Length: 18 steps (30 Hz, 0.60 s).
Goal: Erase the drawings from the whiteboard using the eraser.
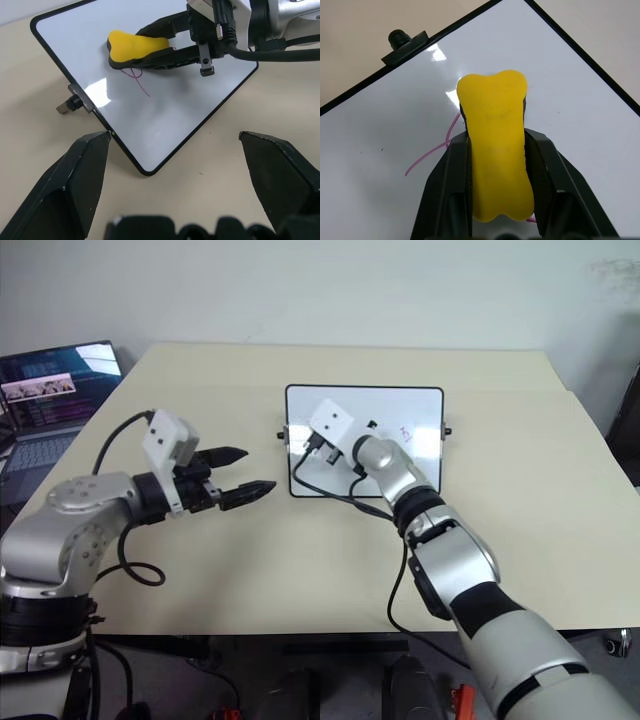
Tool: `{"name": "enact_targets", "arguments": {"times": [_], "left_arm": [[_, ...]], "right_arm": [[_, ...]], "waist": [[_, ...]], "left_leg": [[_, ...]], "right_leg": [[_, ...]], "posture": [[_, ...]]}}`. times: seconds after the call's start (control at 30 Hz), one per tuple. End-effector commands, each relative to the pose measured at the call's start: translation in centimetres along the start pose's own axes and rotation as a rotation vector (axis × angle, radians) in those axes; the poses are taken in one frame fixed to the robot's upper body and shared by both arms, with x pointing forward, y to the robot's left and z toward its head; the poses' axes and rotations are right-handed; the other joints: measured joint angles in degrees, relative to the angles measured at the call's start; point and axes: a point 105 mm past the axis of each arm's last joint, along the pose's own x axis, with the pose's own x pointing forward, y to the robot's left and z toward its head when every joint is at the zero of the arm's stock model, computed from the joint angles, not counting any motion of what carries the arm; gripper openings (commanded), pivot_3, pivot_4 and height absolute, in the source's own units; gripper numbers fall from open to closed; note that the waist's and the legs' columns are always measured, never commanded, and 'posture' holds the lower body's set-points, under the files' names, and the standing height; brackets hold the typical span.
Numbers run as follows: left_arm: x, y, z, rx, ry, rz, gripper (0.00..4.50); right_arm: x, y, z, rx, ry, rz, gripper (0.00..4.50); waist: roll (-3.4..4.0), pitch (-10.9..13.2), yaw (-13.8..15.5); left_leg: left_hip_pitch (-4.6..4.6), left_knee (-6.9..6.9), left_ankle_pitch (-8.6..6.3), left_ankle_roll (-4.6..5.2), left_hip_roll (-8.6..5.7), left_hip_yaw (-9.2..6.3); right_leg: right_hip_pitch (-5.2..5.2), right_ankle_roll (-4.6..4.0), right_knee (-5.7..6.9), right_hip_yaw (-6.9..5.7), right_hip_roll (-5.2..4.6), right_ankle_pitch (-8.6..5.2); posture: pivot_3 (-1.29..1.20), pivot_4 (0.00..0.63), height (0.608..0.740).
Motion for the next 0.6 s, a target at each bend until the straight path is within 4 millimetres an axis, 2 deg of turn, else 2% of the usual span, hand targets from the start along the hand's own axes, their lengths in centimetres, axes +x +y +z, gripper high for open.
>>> {"name": "enact_targets", "arguments": {"times": [0.03, 0.17, 0.27, 0.4, 0.6], "left_arm": [[-0.1, 0.1, 1.3, 0.043, -0.038, 0.002, 4.50], [-0.1, 0.2, 1.4, 0.045, -0.038, 0.003, 4.50], [-0.1, 0.3, 1.3, 0.047, -0.034, 0.006, 4.50], [0.0, 0.3, 1.4, 0.051, -0.034, 0.004, 4.50], [0.2, 0.4, 1.5, 0.054, -0.036, -0.002, 4.50]], "right_arm": [[-0.2, 3.0, -2.5, -0.020, 0.087, 0.164, 1.10], [-0.9, 5.3, -4.4, -0.034, 0.144, 0.306, 1.10], [-1.1, 5.6, -5.0, -0.010, 0.158, 0.324, 1.10], [-0.9, 3.7, -4.2, 0.011, 0.137, 0.236, 1.10], [-0.8, -1.5, -2.4, 0.025, 0.096, -0.007, 1.10]], "waist": [[-0.01, -0.01, -0.16], [-0.03, -0.03, -0.47], [-0.04, -0.04, -0.52], [-0.05, -0.04, -0.41], [-0.04, -0.02, 0.03]], "left_leg": [[0.00, 0.00, 0.00, 0.00, 0.00, 0.00], [0.06, -0.01, 0.00, 0.00, 0.01, 0.01], [0.17, 0.03, 0.00, 0.00, 0.01, 0.03], [0.27, 0.06, 0.11, 0.12, 0.01, 0.00], [0.25, 0.07, 0.25, 0.08, 0.00, -0.02]], "right_leg": [[0.00, 0.00, 0.00, 0.00, 0.00, 0.00], [0.02, 0.04, 0.05, 0.02, 0.01, -0.03], [0.05, 0.14, 0.25, 0.04, 0.01, -0.11], [0.08, 0.15, 0.42, 0.04, 0.03, -0.14], [0.06, 0.07, 0.47, 0.03, 0.04, -0.10]], "posture": [[0.00, 0.150, 0.740], [0.00, 0.150, 0.740], [0.00, 0.150, 0.740], [0.00, 0.150, 0.740], [0.00, 0.150, 0.740]]}}
